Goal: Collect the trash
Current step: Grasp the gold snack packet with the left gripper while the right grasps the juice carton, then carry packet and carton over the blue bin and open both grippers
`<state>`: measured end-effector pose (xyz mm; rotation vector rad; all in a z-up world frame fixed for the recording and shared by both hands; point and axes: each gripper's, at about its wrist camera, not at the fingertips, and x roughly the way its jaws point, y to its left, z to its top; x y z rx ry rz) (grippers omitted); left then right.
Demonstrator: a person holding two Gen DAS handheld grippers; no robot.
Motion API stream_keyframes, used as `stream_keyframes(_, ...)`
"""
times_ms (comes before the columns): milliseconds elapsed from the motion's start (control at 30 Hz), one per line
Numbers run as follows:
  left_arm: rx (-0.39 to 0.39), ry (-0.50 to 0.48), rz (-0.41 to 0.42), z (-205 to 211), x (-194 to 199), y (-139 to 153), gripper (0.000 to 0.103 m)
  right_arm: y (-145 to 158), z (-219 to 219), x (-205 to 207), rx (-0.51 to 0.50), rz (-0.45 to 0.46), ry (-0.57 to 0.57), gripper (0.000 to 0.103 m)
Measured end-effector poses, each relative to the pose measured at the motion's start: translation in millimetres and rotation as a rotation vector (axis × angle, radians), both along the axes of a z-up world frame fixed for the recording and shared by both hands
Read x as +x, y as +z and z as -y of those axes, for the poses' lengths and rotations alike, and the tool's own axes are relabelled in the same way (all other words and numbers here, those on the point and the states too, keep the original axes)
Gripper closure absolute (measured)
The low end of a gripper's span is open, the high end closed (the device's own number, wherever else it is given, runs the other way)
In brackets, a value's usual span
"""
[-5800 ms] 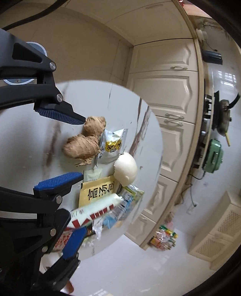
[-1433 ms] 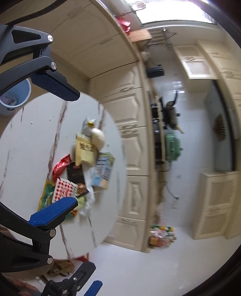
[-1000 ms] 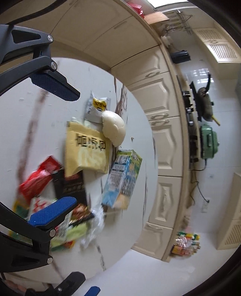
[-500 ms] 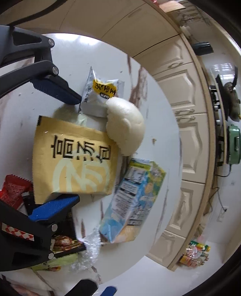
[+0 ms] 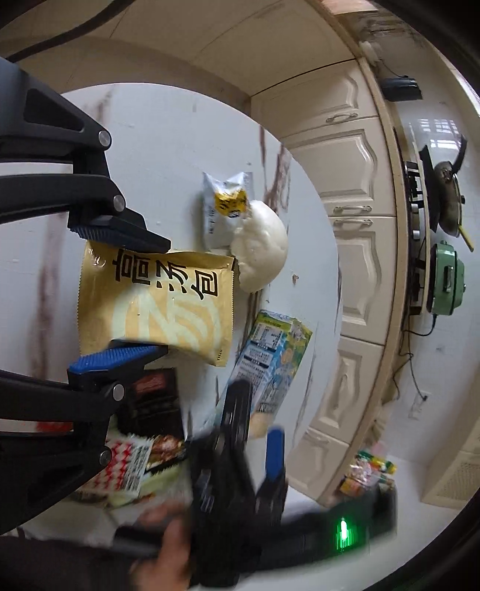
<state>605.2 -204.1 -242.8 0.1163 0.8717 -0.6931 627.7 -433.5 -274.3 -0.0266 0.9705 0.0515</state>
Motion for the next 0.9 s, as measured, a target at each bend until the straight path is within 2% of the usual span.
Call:
stream_keyframes(100,-0.024,-0.008,0.003,-14.5,-6.9,6.3,0.059,-11.9,-3.6,15.1,-0.002,-0.046,0.037,0.004)
stream_keyframes(133,-0.027,-0.007,0.007,-20.7,-8.6,9.6,0.059,-16.1,-4.7,17.7,0.011,-0.067,0.054,0.02)
stream_keyframes(167,-0.033,-0.006,0.011,-23.8,-10.3,13.5,0.059,-19.9,-5.5,18.5,0.018,-0.086,0.064,0.044)
stream_keyframes(200,-0.041,-0.002,0.013,-28.3,-12.2,15.3,0.059,-21.3,-5.4,17.6,0.018,-0.095,0.066,0.044)
stream_keyframes(267,-0.051,0.005,0.019,-37.7,-15.2,20.4,0.059,-20.7,-4.9,12.5,0.018,-0.097,0.078,0.053)
stream_keyframes(400,-0.084,0.024,0.042,-55.4,-24.6,37.9,0.059,-8.1,-3.2,-3.8,-0.017,-0.076,0.046,0.057)
stream_keyframes(600,-0.124,0.075,0.093,-98.3,-47.5,62.9,0.059,47.8,-11.0,-34.7,-0.063,0.05,-0.028,0.057)
stream_keyframes(767,-0.142,0.157,0.125,-154.2,-67.9,73.1,0.059,95.4,-65.4,-49.9,-0.099,0.125,0.036,0.057)
stream_keyframes(900,-0.132,0.232,0.132,-205.9,-81.2,68.9,0.059,115.8,-130.7,-48.1,-0.071,0.165,0.124,0.057)
